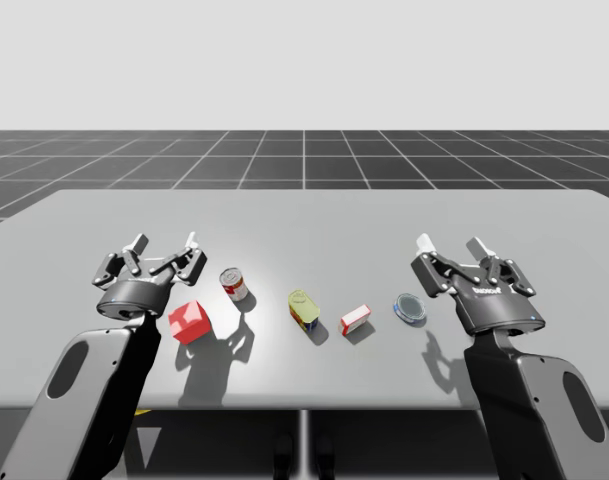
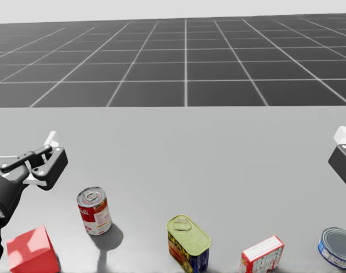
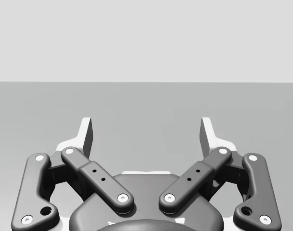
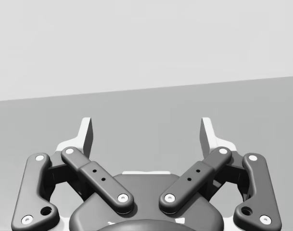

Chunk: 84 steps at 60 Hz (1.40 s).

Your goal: Find the red cube and pick it up.

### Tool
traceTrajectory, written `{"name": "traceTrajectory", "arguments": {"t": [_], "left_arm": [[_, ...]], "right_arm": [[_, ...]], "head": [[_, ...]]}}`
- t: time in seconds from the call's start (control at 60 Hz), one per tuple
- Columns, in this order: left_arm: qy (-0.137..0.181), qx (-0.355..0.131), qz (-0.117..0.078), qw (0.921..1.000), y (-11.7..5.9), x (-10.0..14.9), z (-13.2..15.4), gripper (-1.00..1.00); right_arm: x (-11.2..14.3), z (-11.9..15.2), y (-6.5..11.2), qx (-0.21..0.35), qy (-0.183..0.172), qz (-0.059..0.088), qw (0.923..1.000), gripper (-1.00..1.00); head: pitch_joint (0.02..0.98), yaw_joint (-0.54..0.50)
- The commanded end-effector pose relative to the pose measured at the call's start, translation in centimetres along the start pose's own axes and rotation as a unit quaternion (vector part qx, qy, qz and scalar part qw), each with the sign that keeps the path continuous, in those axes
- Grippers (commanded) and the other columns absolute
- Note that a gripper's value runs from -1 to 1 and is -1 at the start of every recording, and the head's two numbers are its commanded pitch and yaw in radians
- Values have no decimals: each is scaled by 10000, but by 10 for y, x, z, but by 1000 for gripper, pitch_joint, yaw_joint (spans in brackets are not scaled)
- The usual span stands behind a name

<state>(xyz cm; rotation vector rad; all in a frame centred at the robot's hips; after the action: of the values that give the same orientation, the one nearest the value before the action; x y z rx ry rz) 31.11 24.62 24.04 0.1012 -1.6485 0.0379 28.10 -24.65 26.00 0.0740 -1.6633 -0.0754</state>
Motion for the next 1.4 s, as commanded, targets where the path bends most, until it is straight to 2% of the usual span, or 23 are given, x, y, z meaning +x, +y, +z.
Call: {"name": "traceTrajectory", "arguments": {"t": [0.017,0.167,0.333,0.483,0.65,0.817,0.833,0.85,0.933,0.967,1.1,1.183,1.3,1.317,1.4], "left_arm": [[9,-5,-12,10000,-1,-1,0,-1000],[13,-1,-27,10000,-1,-1,0,-1000],[38,5,-55,10000,-1,-2,0,-1000],[47,5,-85,10000,-2,-3,-1,-1000],[48,-5,-105,9999,-3,-3,-1,-1000],[107,-103,40,9999,-4,-1,0,-1000],[119,-123,67,9998,-4,-1,0,-1000],[169,-199,184,9995,-5,0,1,-1000],[175,-236,259,9992,-5,3,3,-1000],[223,-327,351,9986,-4,7,6,-1000],[330,-736,277,9964,3,21,19,-1000],[458,-1228,140,9913,12,25,31,-1000],[600,-1656,200,9842,27,26,44,-1000],[635,-1827,205,9809,32,24,48,-1000],[620,-2020,-17,9774,43,18,57,-1000]], "right_arm": [[-1,0,0,4,28,67,10000,-1000],[-2,1,1,59,56,96,9999,-1000],[-4,1,3,145,126,121,9997,-1000],[-6,2,6,229,178,168,9994,-1000],[-8,3,9,285,221,202,9991,-1000],[-9,3,9,328,268,193,9989,-1000],[-9,3,9,331,269,195,9989,-1000],[-9,3,9,334,272,189,9989,-1000],[-9,3,8,337,281,176,9989,-1000],[-9,3,8,323,293,167,9989,-1000],[-9,3,8,325,311,145,9989,-1000],[-9,3,9,330,318,144,9988,-1000],[-9,3,8,326,327,130,9988,-1000],[-9,3,8,325,327,125,9989,-1000],[-9,3,8,322,333,114,9989,-1000]], "head": [[616,75],[685,134],[767,257],[813,353],[862,416],[872,452],[873,453],[870,456],[867,457],[860,455],[856,457],[859,456],[859,454],[858,454],[856,455]]}}
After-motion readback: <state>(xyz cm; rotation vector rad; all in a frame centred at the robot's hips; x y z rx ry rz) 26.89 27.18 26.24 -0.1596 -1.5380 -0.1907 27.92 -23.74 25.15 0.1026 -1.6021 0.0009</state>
